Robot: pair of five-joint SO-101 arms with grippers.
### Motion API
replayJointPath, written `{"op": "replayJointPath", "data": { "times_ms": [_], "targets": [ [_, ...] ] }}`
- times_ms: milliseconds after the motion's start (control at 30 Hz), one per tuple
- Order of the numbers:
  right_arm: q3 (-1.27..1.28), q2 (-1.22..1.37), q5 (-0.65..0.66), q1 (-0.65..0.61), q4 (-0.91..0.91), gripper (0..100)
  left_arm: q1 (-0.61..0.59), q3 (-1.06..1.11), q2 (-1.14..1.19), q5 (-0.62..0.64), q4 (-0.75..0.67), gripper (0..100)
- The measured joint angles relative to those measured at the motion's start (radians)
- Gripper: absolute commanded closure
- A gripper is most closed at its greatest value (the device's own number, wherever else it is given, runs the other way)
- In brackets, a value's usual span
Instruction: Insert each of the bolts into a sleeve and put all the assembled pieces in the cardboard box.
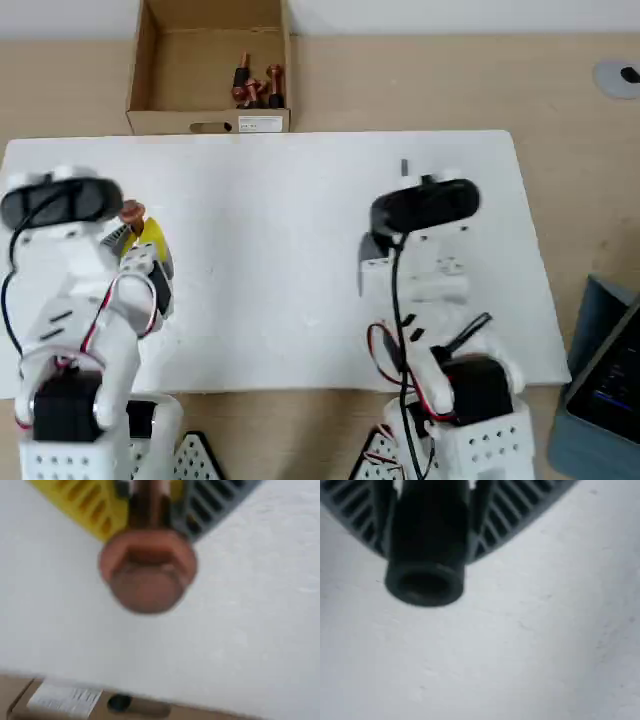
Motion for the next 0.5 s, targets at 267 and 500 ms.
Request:
{"op": "replayJointPath", "data": {
  "times_ms": [267, 500],
  "targets": [
    [0.078, 0.0, 0.0, -0.114, -0.117, 98.9, 0.002, 0.074, -0.213, 0.143, -0.002, 100],
    [0.146, -0.126, 0.002, -0.193, -0.14, 98.9, 0.002, 0.143, -0.345, 0.143, -0.002, 100]
  ]
}}
